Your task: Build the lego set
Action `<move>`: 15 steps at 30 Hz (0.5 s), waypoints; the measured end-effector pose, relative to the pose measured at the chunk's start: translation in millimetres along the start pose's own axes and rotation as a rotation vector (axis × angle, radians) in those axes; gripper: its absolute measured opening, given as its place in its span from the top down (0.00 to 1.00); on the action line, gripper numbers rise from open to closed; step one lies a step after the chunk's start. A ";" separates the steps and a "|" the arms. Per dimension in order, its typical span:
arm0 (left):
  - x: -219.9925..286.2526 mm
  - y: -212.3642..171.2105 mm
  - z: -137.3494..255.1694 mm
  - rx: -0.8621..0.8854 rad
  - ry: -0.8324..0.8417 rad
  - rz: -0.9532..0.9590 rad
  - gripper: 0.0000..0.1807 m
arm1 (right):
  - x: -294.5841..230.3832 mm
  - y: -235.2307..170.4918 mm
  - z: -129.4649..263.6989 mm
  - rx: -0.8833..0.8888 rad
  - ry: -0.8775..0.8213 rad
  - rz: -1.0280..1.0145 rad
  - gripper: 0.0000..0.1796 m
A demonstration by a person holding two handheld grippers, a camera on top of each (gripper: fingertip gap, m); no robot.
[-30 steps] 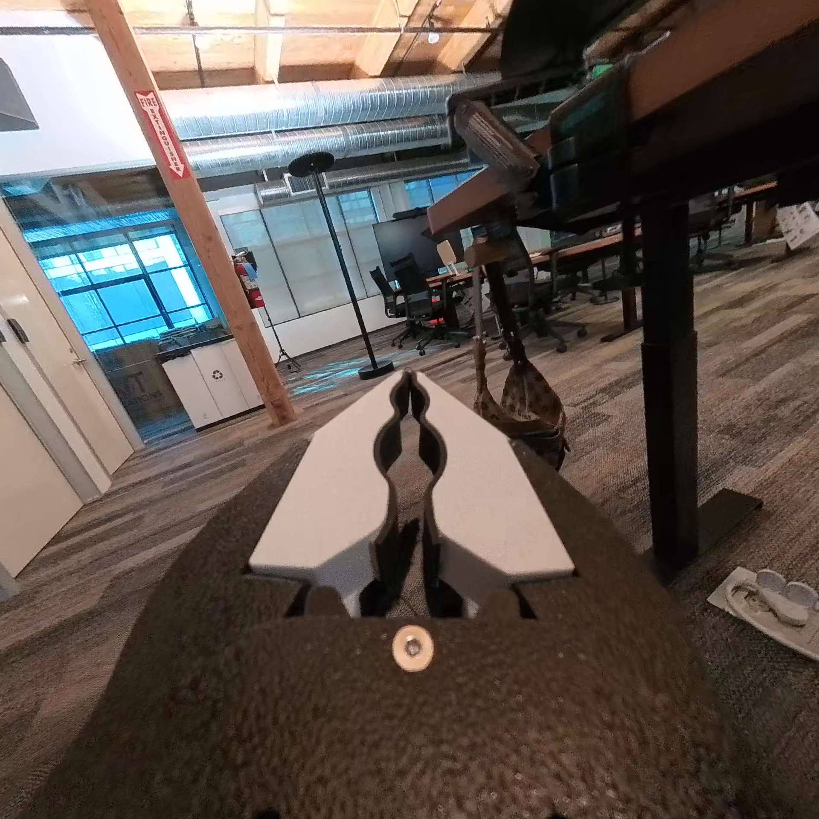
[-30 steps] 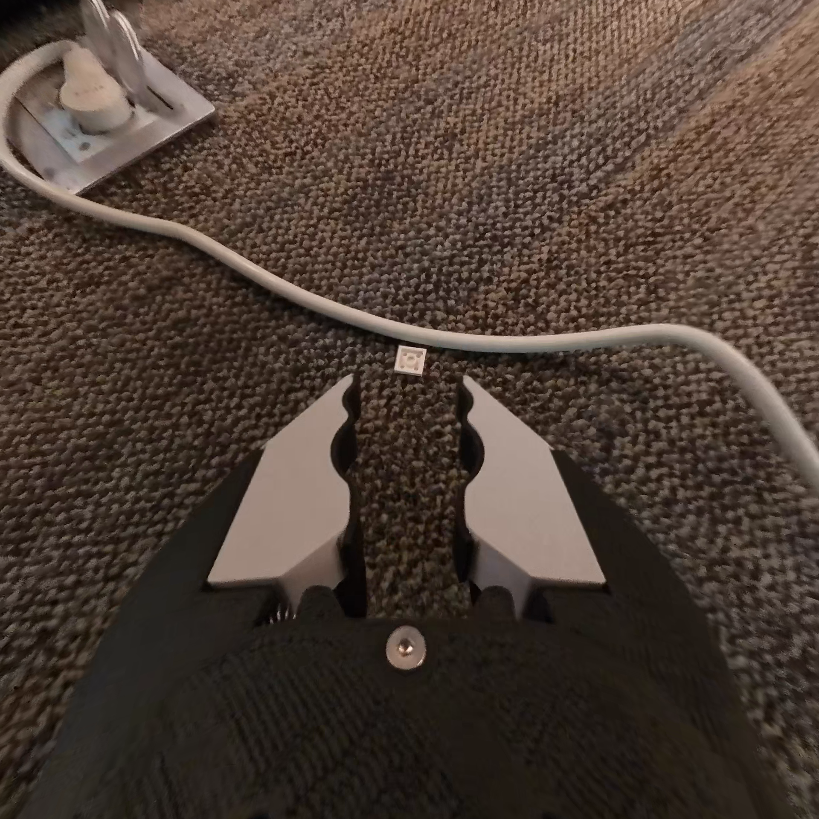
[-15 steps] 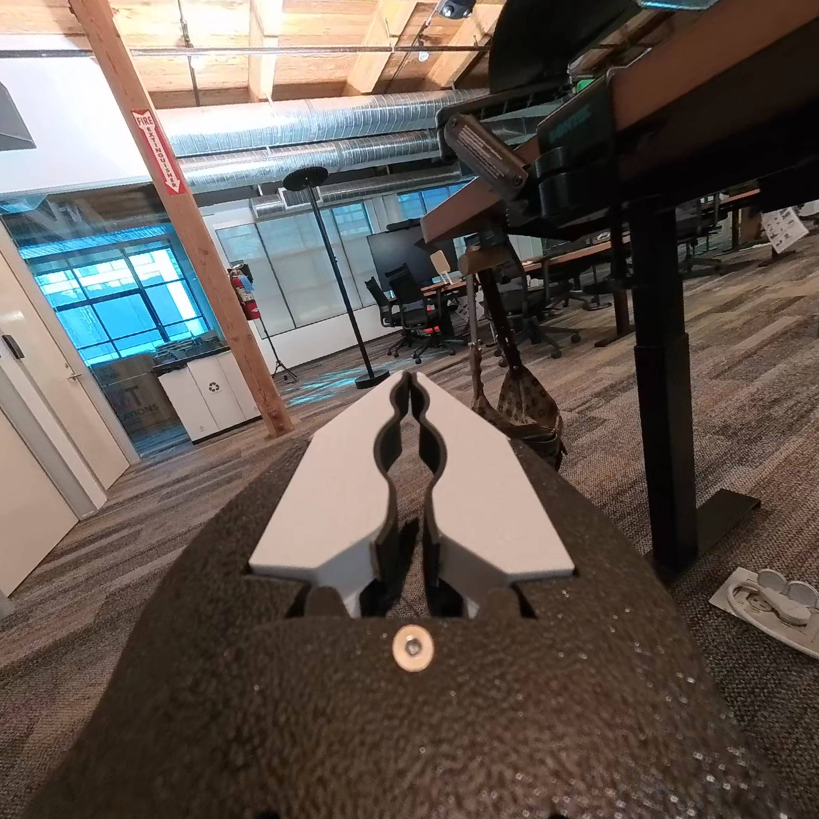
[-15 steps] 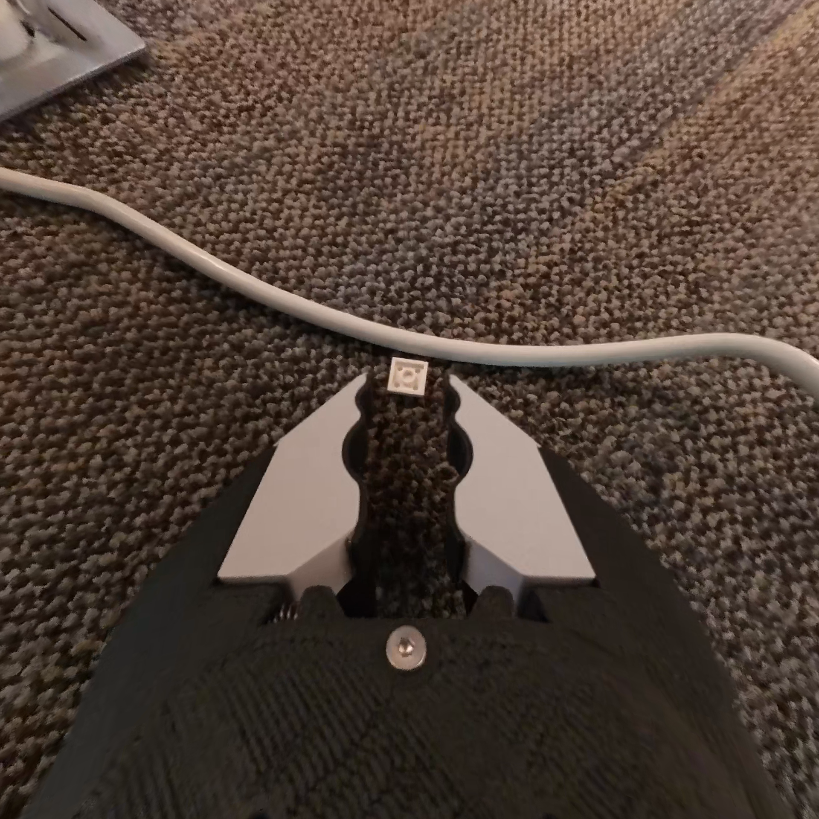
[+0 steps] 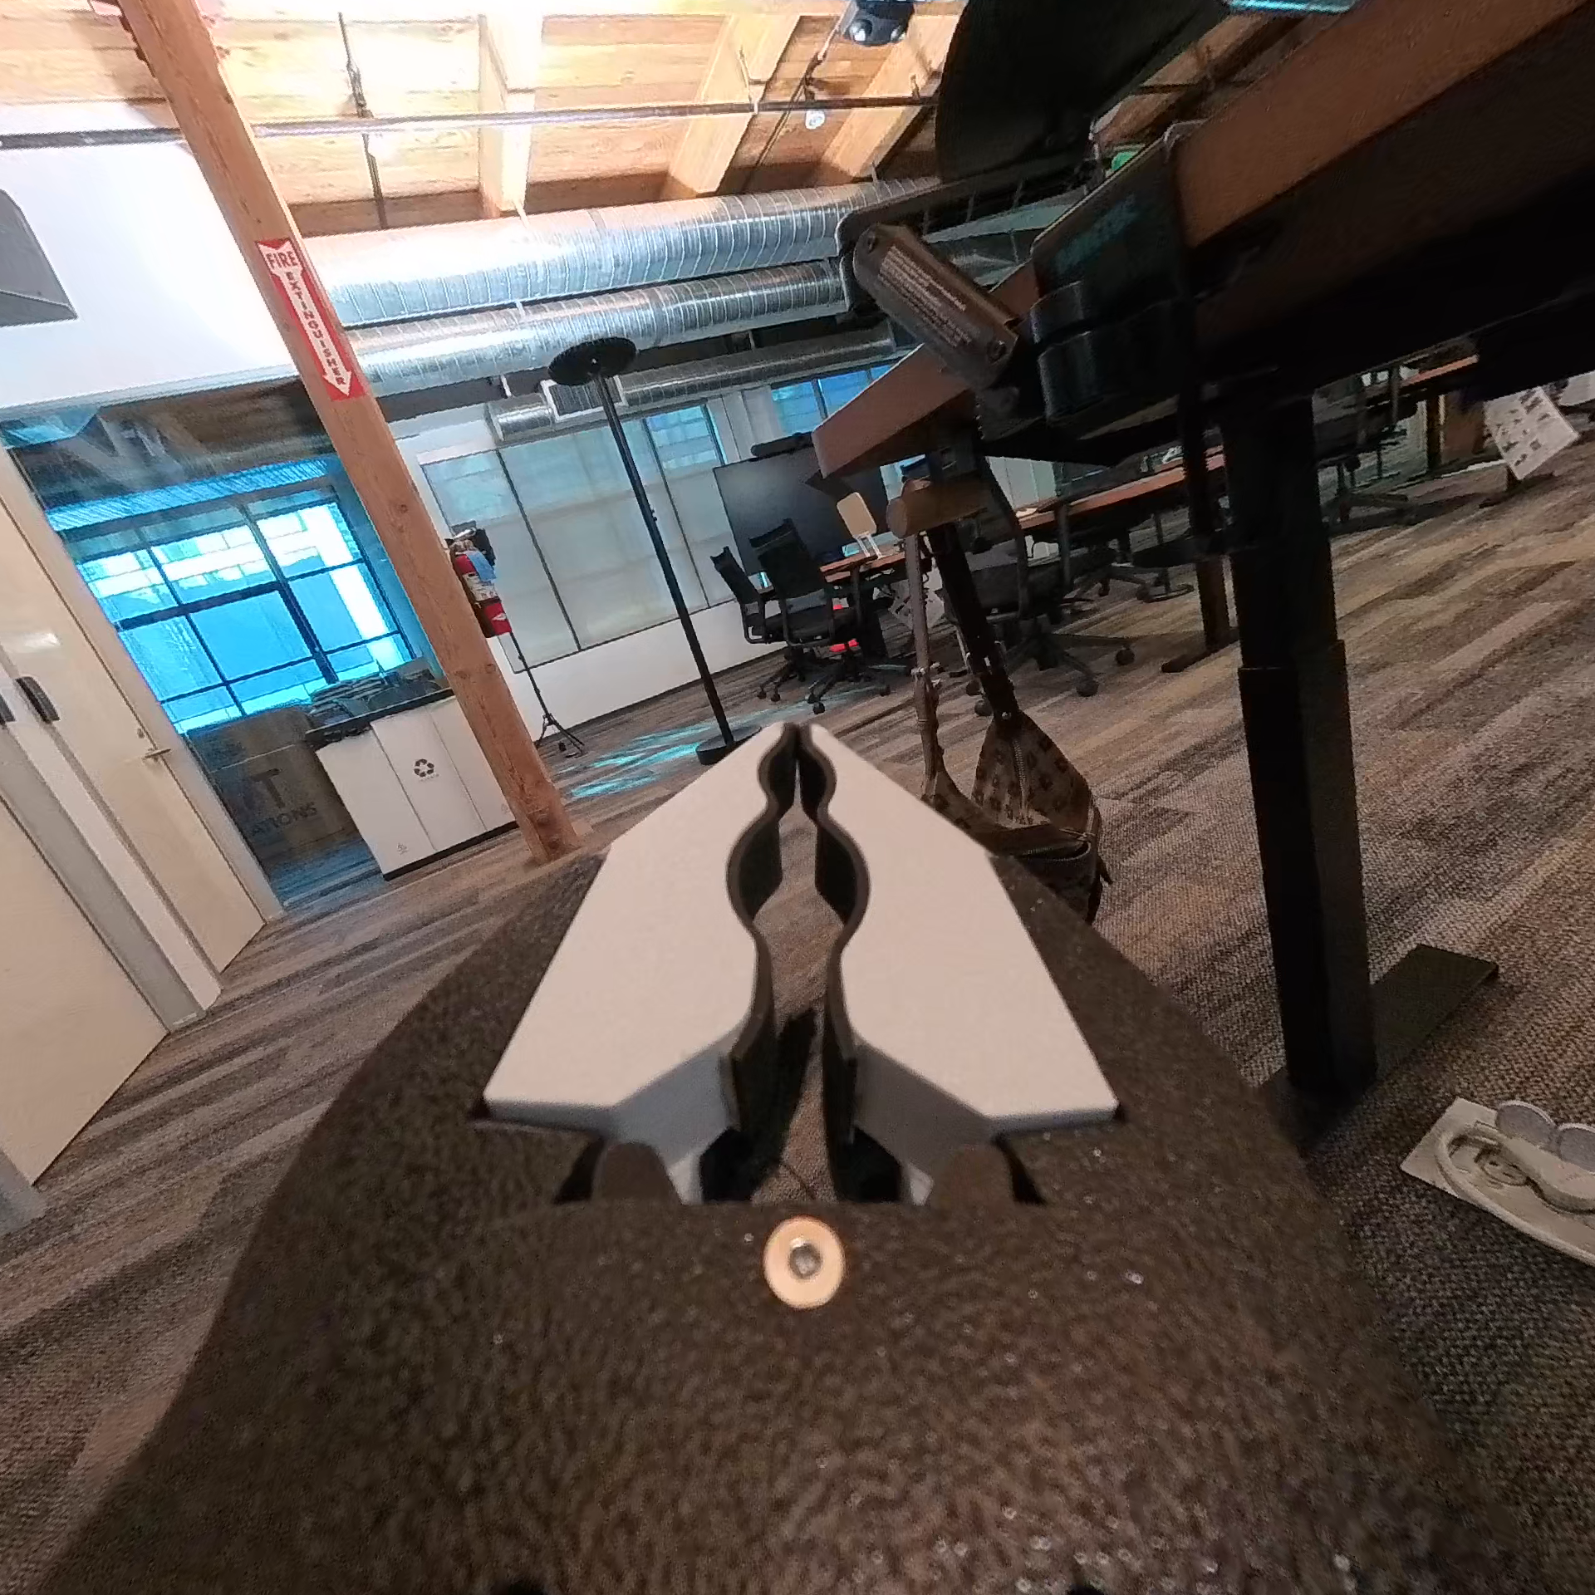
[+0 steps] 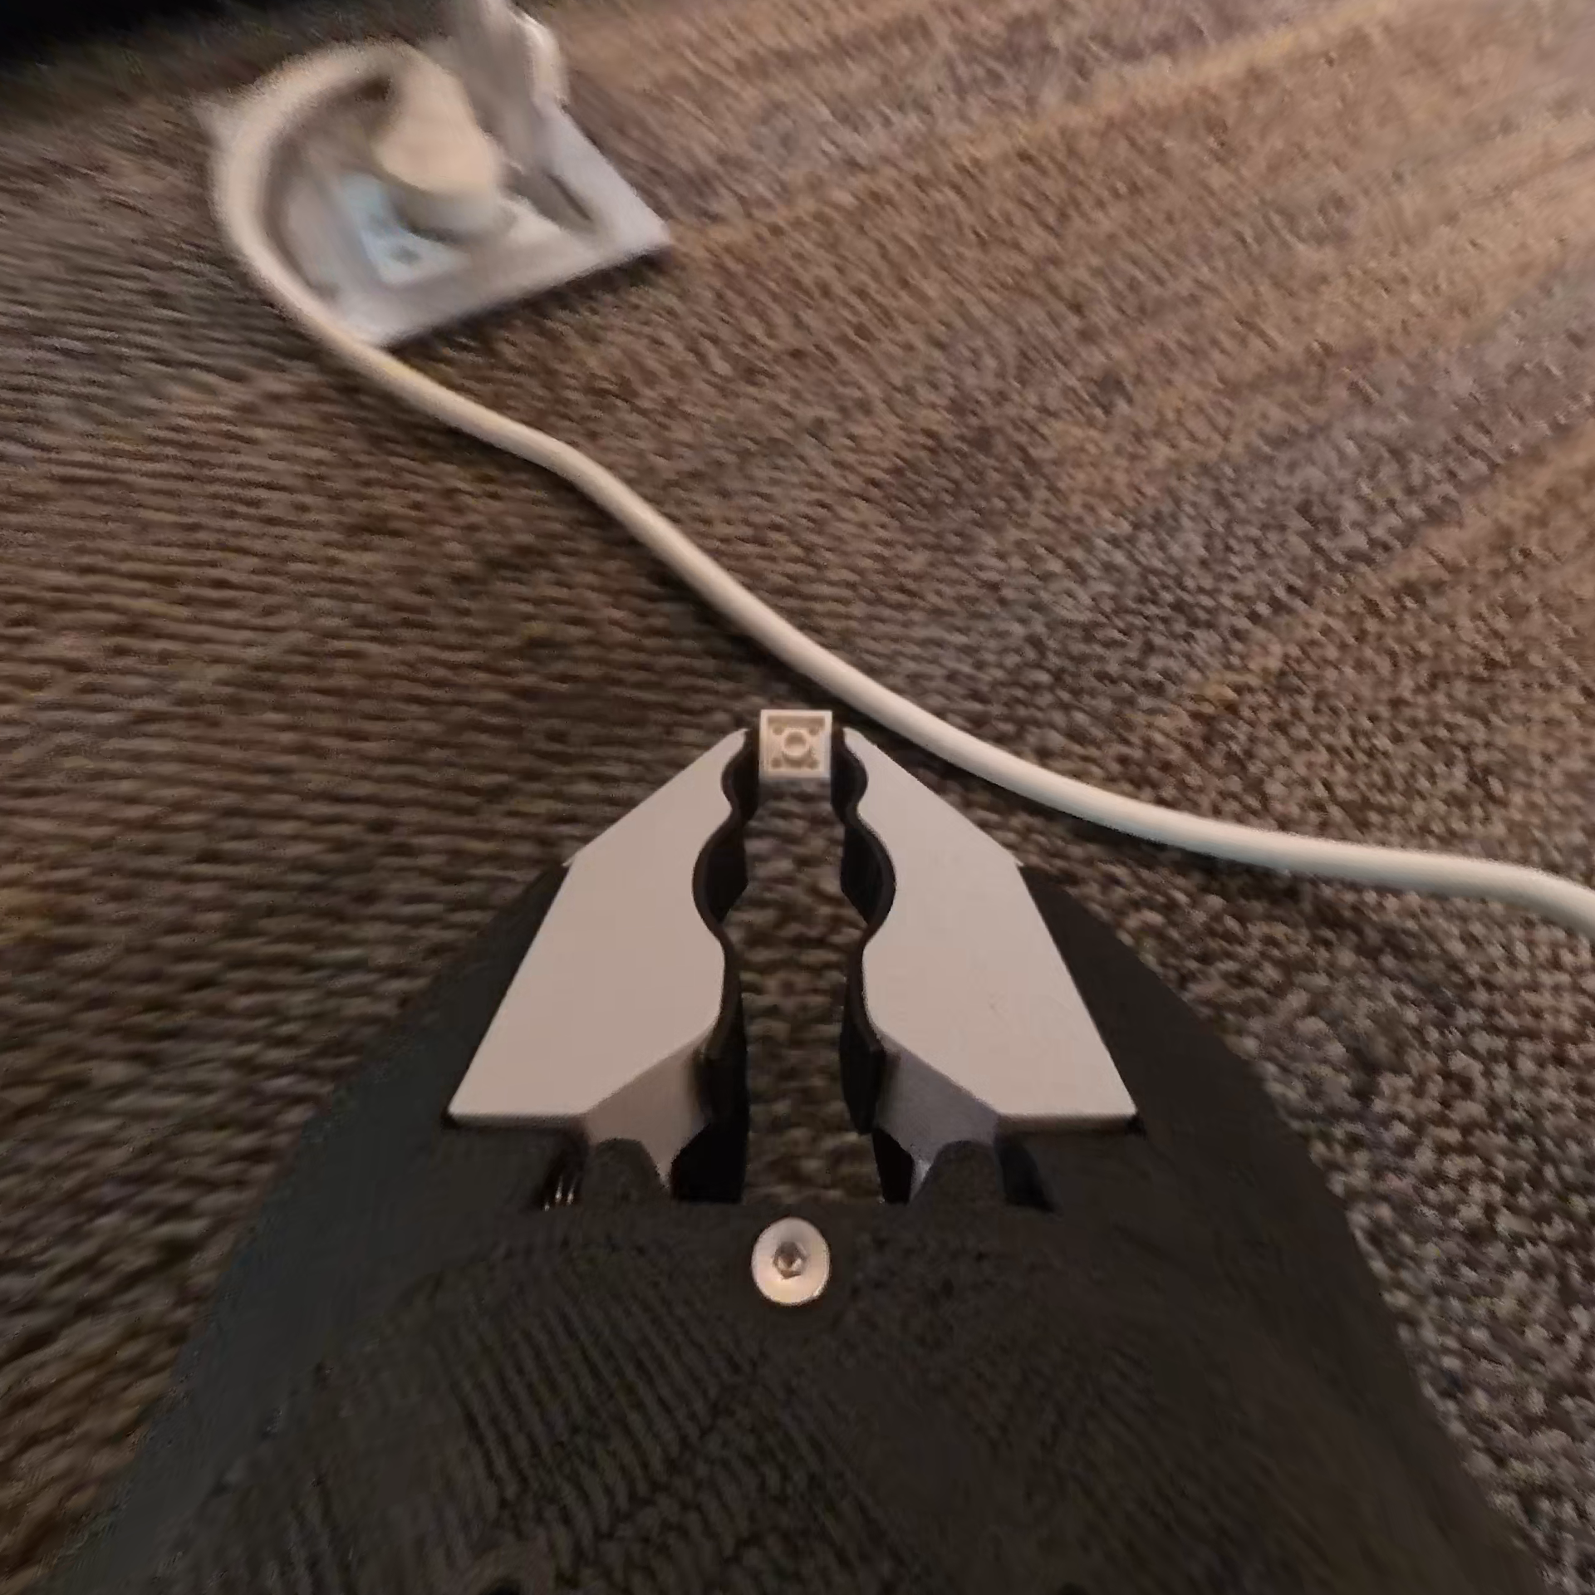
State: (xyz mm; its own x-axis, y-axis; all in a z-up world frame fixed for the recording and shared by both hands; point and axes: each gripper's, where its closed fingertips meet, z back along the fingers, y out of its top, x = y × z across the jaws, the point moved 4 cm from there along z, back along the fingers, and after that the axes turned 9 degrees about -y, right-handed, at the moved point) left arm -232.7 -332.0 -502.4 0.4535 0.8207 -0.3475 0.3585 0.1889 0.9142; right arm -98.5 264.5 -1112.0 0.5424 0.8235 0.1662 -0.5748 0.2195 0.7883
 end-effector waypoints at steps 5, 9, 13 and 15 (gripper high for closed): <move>5.1 8.4 5.5 0.048 -0.032 0.014 1.00 | -72.3 48.3 50.8 0.068 0.152 0.059 0.92; 12.6 18.5 11.7 0.087 -0.039 0.043 1.00 | -146.7 111.2 119.5 0.139 0.277 0.103 0.92; 26.1 24.8 22.4 0.061 -0.037 -0.055 1.00 | -227.6 201.1 227.1 0.295 0.438 0.004 0.92; 36.2 32.8 34.3 0.095 -0.070 -0.118 1.00 | -259.3 238.8 285.0 0.377 0.506 -0.003 0.92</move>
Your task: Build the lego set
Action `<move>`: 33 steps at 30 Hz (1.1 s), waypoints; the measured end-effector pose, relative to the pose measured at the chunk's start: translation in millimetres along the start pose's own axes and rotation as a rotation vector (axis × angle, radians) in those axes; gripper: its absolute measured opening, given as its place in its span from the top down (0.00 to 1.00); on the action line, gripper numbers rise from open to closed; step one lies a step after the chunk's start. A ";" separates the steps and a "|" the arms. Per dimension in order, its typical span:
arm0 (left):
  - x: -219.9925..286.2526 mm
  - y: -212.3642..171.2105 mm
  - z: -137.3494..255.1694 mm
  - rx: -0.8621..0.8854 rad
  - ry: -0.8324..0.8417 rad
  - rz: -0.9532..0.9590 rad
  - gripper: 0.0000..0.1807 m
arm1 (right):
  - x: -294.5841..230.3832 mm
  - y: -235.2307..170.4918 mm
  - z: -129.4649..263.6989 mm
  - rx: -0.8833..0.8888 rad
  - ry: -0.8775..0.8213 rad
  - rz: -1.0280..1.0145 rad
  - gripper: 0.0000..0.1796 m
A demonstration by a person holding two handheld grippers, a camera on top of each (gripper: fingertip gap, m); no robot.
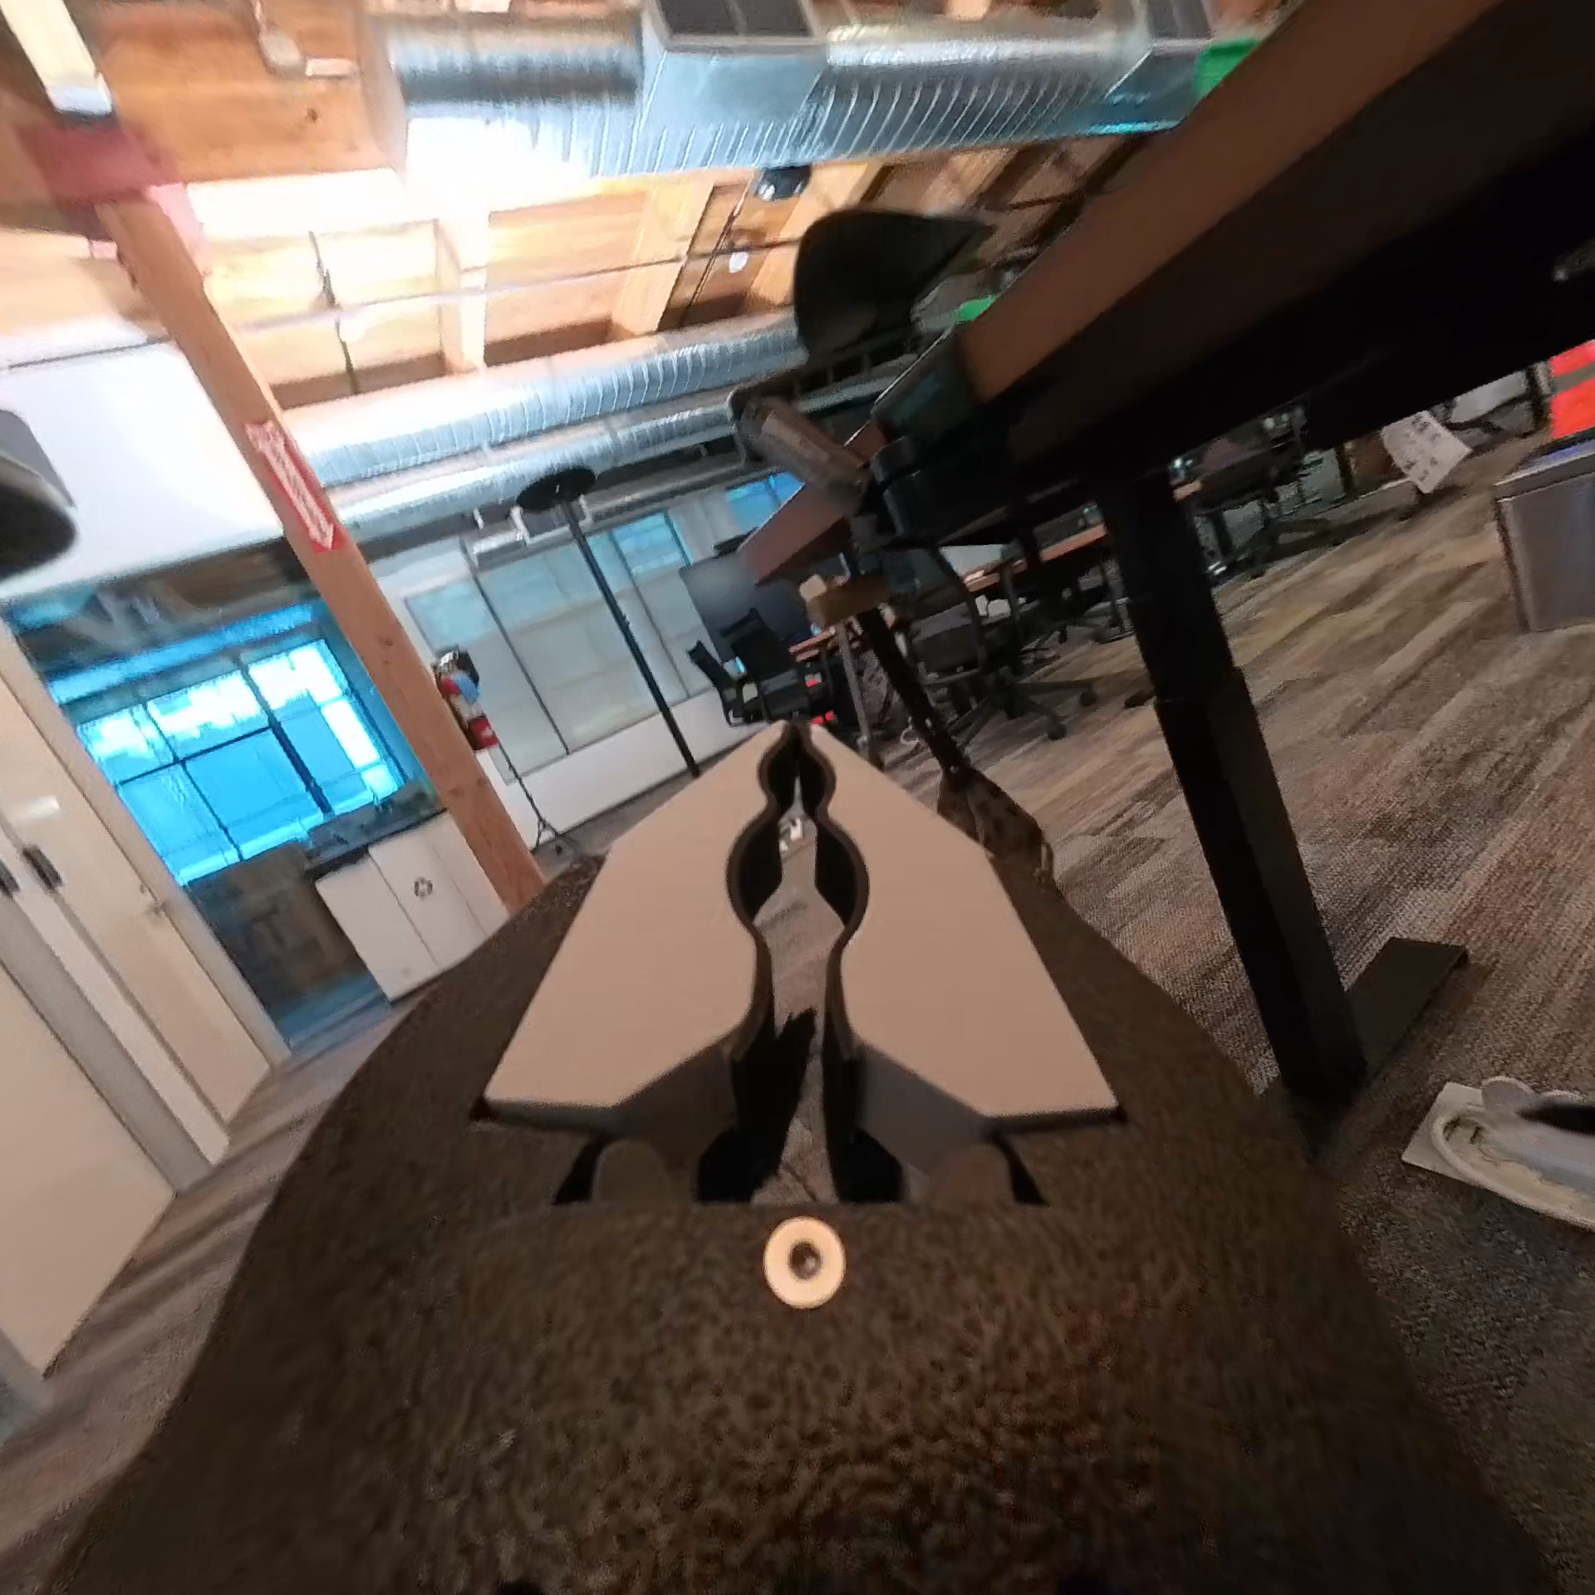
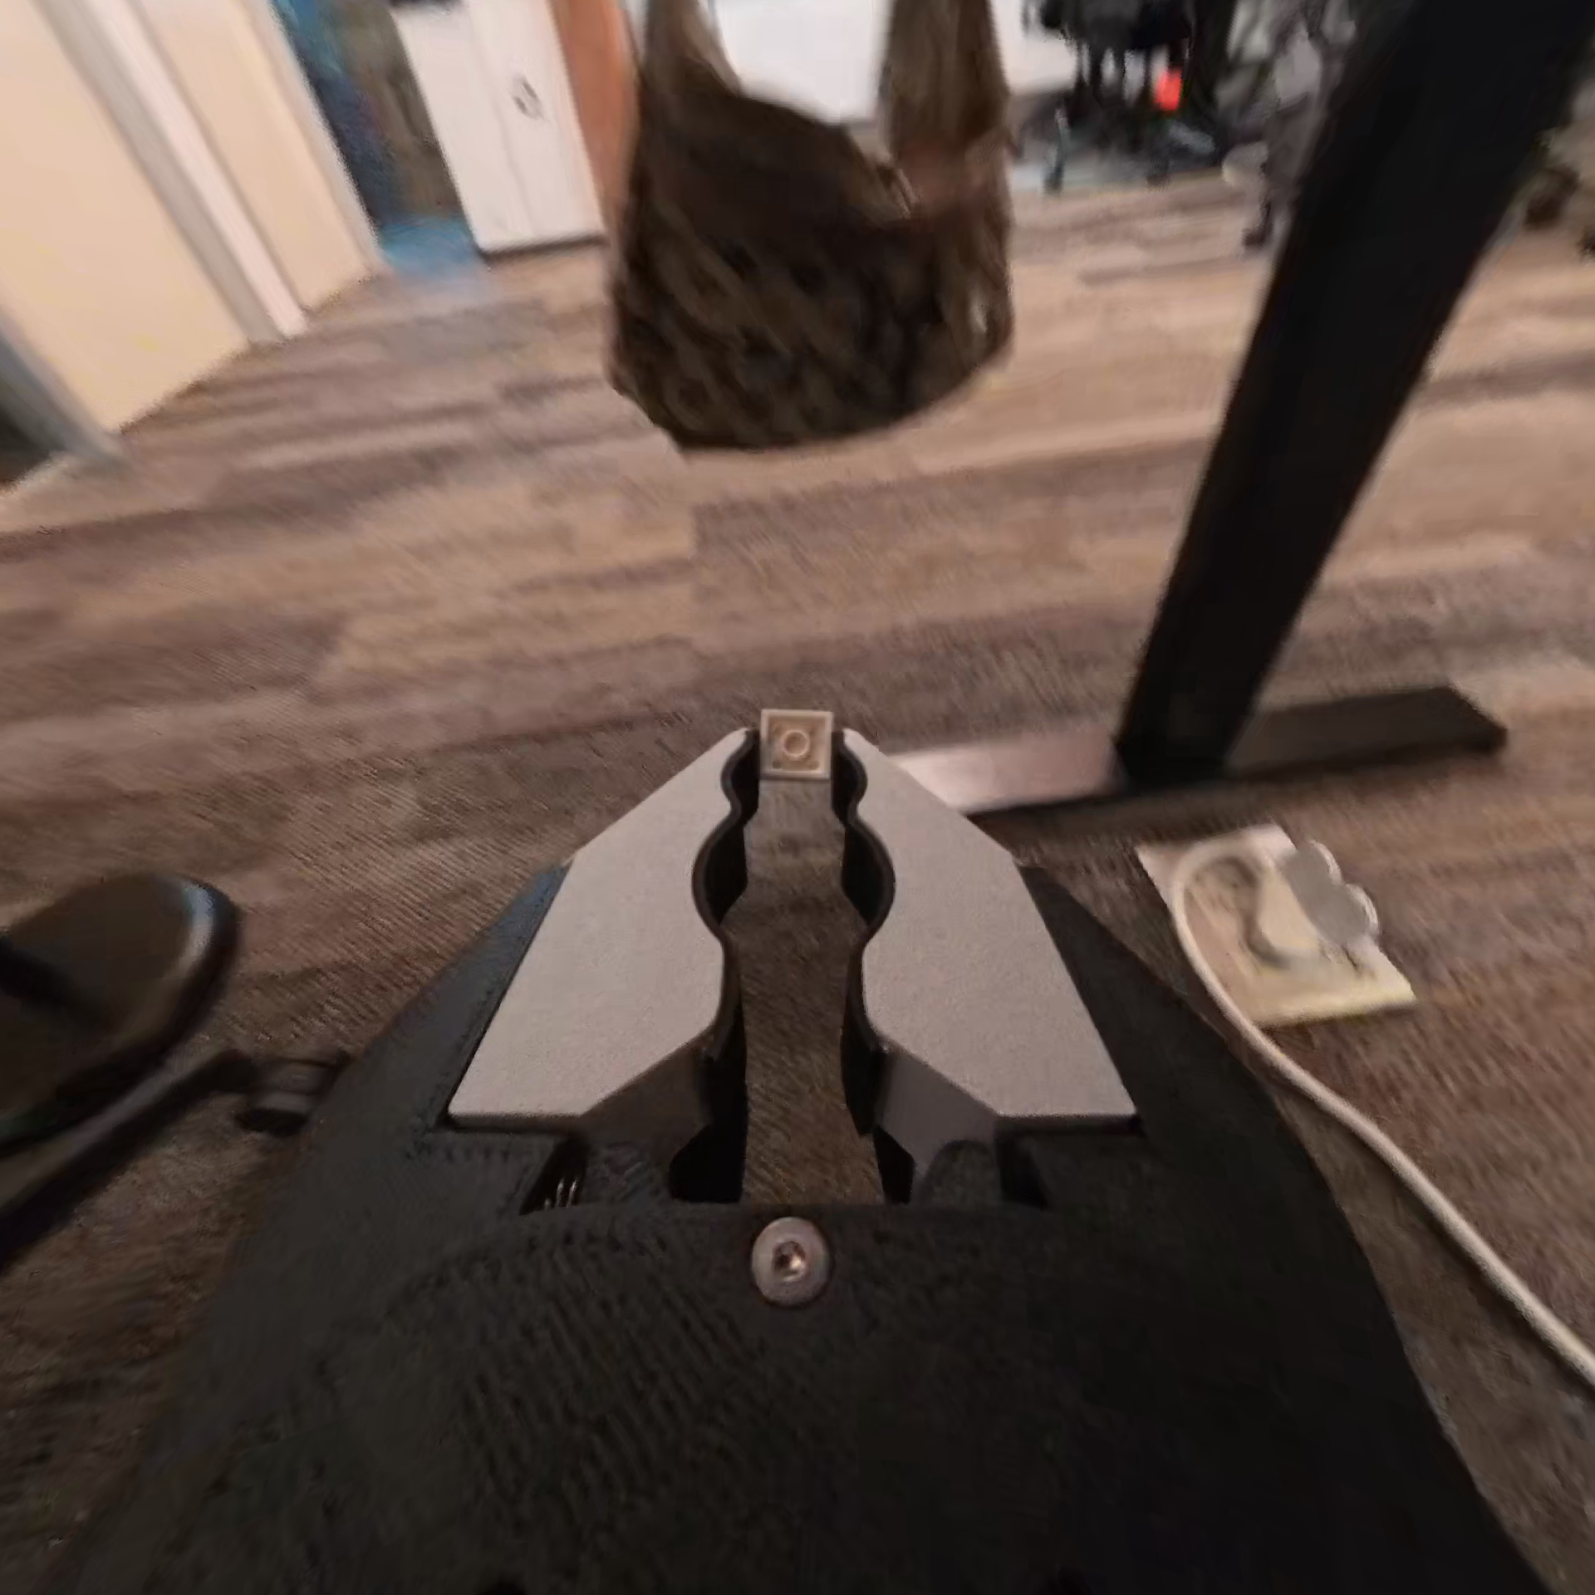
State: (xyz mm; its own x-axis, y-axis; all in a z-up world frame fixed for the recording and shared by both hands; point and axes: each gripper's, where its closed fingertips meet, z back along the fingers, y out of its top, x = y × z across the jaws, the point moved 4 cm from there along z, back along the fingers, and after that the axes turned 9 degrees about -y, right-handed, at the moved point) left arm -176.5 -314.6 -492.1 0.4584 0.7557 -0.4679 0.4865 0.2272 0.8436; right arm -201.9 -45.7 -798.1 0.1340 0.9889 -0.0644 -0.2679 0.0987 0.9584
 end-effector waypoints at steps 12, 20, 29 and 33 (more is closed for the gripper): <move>-5.7 -7.6 1.0 -0.070 0.065 0.164 1.00 | -164.5 195.9 147.8 0.230 0.209 0.184 0.92; -1.7 21.5 27.3 -0.332 0.066 0.502 0.98 | -191.1 281.9 237.9 0.110 0.387 0.145 0.92; 61.3 126.0 69.1 -0.537 -0.213 0.591 0.98 | -131.8 449.1 290.0 0.161 0.337 0.088 0.92; 82.2 160.2 45.3 -0.531 -0.327 0.545 0.99 | -52.3 478.4 269.3 0.087 0.139 0.082 0.92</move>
State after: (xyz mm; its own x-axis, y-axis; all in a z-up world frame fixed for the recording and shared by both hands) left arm -27.2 -243.9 -407.3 0.7615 0.6455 0.0585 -0.2446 0.2027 0.9482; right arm -80.1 -80.2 -261.3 -0.0197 0.9997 -0.0173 -0.1883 0.0133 0.9820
